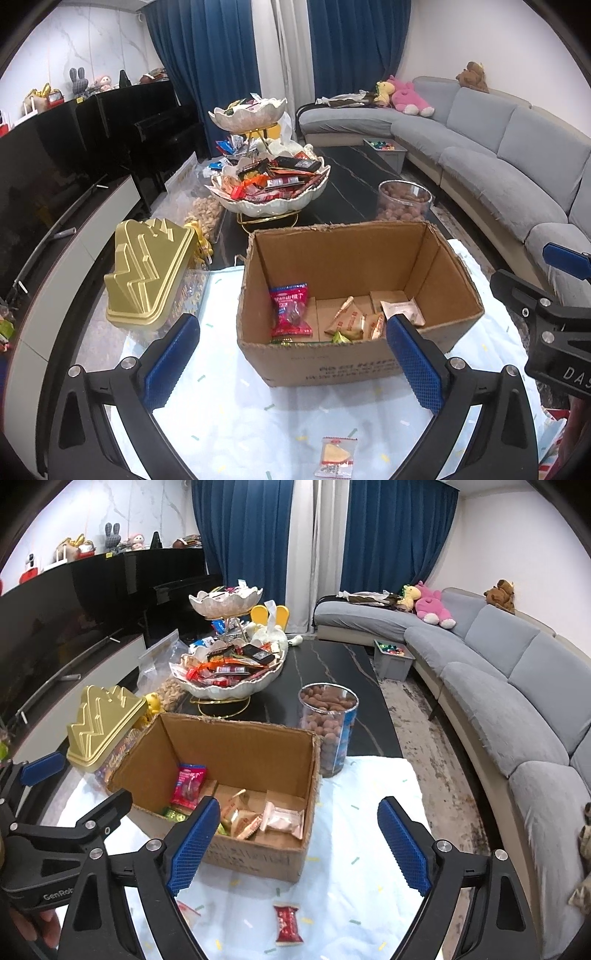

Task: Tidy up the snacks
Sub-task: 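Withdraw both tools from the box toward the cheese-cake pack and red candy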

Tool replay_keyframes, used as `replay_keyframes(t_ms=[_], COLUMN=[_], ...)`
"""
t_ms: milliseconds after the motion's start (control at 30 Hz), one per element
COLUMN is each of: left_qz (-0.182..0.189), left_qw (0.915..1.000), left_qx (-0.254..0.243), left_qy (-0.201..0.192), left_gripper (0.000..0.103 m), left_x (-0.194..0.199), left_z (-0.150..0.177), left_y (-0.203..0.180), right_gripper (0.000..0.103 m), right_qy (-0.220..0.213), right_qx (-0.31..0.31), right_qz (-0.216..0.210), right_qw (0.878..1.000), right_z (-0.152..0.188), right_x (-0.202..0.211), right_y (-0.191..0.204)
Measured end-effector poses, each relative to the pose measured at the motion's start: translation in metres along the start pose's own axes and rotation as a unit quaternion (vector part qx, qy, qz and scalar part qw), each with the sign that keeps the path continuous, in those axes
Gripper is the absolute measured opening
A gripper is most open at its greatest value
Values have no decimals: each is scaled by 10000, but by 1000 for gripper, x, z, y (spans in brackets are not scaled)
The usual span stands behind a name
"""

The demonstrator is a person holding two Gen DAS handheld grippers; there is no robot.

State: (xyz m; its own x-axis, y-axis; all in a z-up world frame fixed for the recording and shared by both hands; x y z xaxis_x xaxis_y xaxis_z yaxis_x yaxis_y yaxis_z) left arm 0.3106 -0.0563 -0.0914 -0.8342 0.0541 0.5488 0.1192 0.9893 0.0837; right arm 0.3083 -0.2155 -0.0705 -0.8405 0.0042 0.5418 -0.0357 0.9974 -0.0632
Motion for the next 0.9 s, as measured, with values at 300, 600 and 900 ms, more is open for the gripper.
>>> replay_keyframes(t_ms=[300, 600, 900], left_qz=[32, 110, 236], left_qw=[10000, 9999, 9995], left_qx=[-3, -33, -101], left_qy=[13, 79, 195], left_gripper=[103, 103, 102], left_x=[6, 12, 11], left_z=[10, 31, 52], left_y=[-5, -11, -20], right_gripper=[88, 88, 88], right_qy=[65, 176, 283], right_qx=[-48, -50, -12], right_qz=[-8, -36, -33], right_qw=[10000, 9998, 9996], right_z=[16, 35, 52], right_x=[8, 9, 9], right_y=[-5, -4, -5])
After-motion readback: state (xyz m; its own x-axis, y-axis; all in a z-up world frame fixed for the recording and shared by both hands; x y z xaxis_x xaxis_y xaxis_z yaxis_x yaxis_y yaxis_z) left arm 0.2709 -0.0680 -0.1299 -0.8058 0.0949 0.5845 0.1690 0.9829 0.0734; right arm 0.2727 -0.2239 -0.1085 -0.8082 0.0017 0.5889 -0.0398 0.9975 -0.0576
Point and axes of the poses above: each gripper's, at about its wrist camera, not at the fingertips, and x roughly against the way its jaws point, y to its left, z to its underside, the point moved 5 cm from there along -x, roughly the way its jaws point, and after that the axes turned 10 degrees about -y, right-handed, at the moved point
